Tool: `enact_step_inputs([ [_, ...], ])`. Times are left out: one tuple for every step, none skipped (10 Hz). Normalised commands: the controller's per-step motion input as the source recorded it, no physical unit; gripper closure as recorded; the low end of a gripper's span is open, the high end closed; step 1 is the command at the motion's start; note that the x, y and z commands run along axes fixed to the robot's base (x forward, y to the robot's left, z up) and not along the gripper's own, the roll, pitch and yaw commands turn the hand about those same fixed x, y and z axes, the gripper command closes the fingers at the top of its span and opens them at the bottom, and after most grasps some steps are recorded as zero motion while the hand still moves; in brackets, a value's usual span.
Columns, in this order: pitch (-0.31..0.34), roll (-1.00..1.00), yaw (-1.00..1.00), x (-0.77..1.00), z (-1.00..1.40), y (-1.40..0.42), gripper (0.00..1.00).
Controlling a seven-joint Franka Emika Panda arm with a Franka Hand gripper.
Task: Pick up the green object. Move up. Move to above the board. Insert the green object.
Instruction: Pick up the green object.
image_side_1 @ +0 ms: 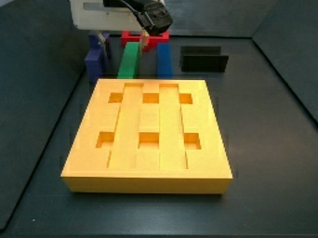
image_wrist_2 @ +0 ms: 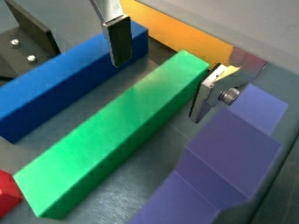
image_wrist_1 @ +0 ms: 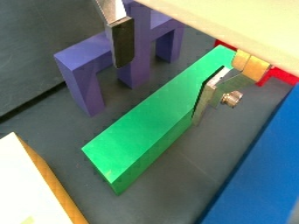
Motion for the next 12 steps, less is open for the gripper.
enact_step_inputs([
  [0.0, 0.19, 0.0, -0.06, -0.29, 0.04, 0.0],
  [0.0, 0.18, 0.0, 0.0, -0.32, 0.08, 0.0],
  [0.004, 0.17, -0.01, 0.0, -0.27, 0.09, 0.0],
  [0.033, 0.16, -0.02, 0.0, -0.21, 0.12, 0.0],
  [0.024, 0.15, -0.02, -0.04, -0.19, 0.11, 0.0],
  [0.004, 0.09, -0.02, -0.05, -0.01, 0.0, 0.0],
  [0.019, 0.05, -0.01, 0.0, 0.0, 0.0, 0.0],
  [0.021, 0.04, 0.0, 0.0, 0.0, 0.0, 0.0],
  [0.0, 0.06, 0.0, -0.03, -0.05, 0.0, 0.0],
  [0.0, 0.06, 0.0, 0.0, -0.1, 0.0, 0.0],
  [0.0, 0.05, 0.0, 0.0, -0.1, 0.0, 0.0],
  [0.019, 0.04, 0.0, 0.01, -0.04, 0.0, 0.0],
])
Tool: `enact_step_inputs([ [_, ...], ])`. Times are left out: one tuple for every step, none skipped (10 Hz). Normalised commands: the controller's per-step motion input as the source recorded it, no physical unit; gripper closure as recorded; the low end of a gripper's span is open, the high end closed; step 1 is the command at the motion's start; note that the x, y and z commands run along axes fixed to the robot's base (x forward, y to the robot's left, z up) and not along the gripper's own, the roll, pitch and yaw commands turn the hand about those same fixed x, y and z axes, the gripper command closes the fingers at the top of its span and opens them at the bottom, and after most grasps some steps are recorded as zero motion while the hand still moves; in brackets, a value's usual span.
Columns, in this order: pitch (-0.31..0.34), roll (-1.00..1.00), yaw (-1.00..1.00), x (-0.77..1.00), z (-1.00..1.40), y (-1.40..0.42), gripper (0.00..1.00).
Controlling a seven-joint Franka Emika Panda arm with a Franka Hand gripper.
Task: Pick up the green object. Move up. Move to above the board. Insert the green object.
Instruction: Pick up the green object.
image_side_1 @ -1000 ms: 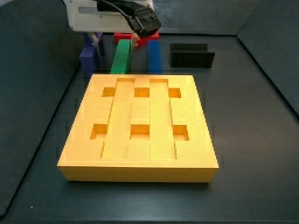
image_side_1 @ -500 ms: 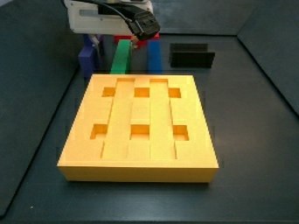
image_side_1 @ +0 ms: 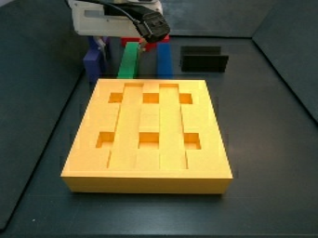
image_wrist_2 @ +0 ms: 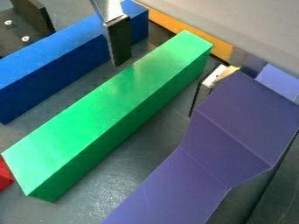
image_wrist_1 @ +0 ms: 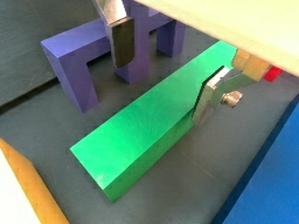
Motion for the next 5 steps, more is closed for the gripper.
enact_step_inputs([
  [0.04, 0.03, 0.0, 0.07, 0.0, 0.0, 0.0],
  [0.144, 0.11, 0.0, 0.09, 0.17, -0.16, 0.0],
  [0.189, 0.22, 0.05, 0.05, 0.39, -0.32, 0.0],
  [0.129, 0.19, 0.05, 0.0, 0.21, -0.25, 0.0],
  [-0.019, 0.14, 0.0, -0.18, -0.27, 0.01, 0.0],
])
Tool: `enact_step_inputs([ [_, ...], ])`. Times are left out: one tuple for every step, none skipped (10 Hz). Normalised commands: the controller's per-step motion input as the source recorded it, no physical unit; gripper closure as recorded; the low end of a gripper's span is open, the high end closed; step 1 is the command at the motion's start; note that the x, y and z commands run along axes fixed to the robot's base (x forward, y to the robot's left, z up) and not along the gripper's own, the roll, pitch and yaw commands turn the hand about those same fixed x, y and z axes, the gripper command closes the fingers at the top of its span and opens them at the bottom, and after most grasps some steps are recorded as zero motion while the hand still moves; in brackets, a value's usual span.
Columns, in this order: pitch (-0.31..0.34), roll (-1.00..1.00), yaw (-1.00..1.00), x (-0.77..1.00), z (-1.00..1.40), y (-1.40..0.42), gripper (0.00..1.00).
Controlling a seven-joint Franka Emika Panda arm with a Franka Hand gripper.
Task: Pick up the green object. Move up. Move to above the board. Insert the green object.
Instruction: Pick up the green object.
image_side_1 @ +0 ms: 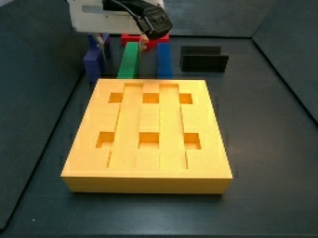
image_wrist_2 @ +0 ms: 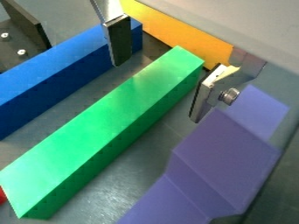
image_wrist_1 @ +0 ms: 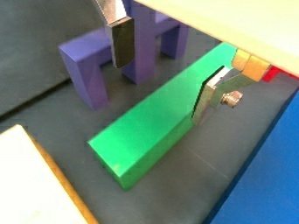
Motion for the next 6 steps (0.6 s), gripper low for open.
enact_step_inputs([
  [-0.027, 0.1, 0.0, 0.0, -0.35, 0.08, 0.0],
  [-0.007, 0.08, 0.0, 0.01, -0.36, 0.1, 0.0],
  [0.0, 0.02, 0.0, 0.19, -0.23, 0.05, 0.0],
  [0.009, 0.0, 0.0, 0.33, -0.03, 0.04, 0.0],
  [0.0, 0.0, -0.01, 0.22, -0.05, 0.01, 0.0],
  [0.044, 0.0, 0.0, 0.24, 0.13, 0.0, 0.0],
])
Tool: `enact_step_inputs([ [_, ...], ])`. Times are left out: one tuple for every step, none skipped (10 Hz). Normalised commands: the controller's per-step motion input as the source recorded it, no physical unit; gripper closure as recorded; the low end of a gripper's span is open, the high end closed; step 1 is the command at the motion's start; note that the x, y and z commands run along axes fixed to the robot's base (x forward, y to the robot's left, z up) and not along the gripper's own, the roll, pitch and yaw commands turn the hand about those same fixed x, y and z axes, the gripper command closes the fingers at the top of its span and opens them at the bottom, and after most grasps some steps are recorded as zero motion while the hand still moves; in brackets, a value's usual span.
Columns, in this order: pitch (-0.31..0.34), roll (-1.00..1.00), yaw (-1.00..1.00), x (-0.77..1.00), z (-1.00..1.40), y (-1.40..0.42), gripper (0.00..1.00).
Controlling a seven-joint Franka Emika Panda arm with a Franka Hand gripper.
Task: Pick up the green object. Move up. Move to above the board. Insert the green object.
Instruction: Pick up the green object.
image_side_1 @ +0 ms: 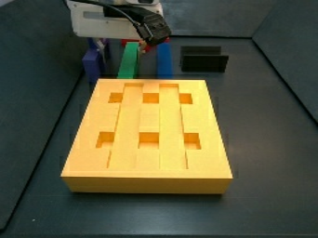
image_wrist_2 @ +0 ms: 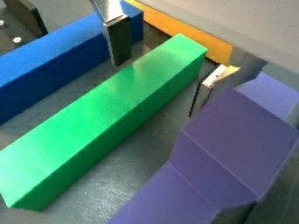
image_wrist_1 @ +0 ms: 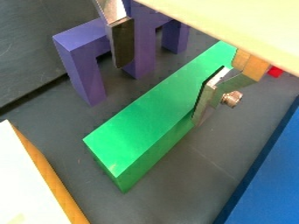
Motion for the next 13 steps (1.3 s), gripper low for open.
enact_step_inputs([
  [0.12, 0.0, 0.0, 0.22, 0.43, -0.06, 0.0],
  [0.1, 0.0, 0.0, 0.36, 0.13, 0.0, 0.0],
  [0.021, 0.02, 0.0, 0.34, -0.05, 0.01, 0.0],
  [0.0, 0.06, -0.03, 0.12, -0.25, 0.03, 0.0],
  [0.0, 0.04, -0.02, 0.16, -0.27, 0.03, 0.0],
  [0.0, 0.03, -0.06, 0.0, -0.18, 0.04, 0.0],
  [0.0, 0.03, -0.03, -0.01, -0.16, 0.08, 0.0],
  [-0.001, 0.03, -0.03, 0.0, -0.25, 0.1, 0.0],
  [-0.019, 0.03, -0.05, 0.0, -0.28, 0.13, 0.0],
  [-0.013, 0.02, -0.01, 0.0, -0.21, 0.14, 0.0],
  [-0.011, 0.0, 0.0, 0.0, -0.15, 0.05, 0.0],
  [-0.024, 0.0, -0.03, 0.0, -0.1, 0.0, 0.0],
  [-0.019, 0.0, -0.01, 0.0, -0.06, 0.0, 0.0],
])
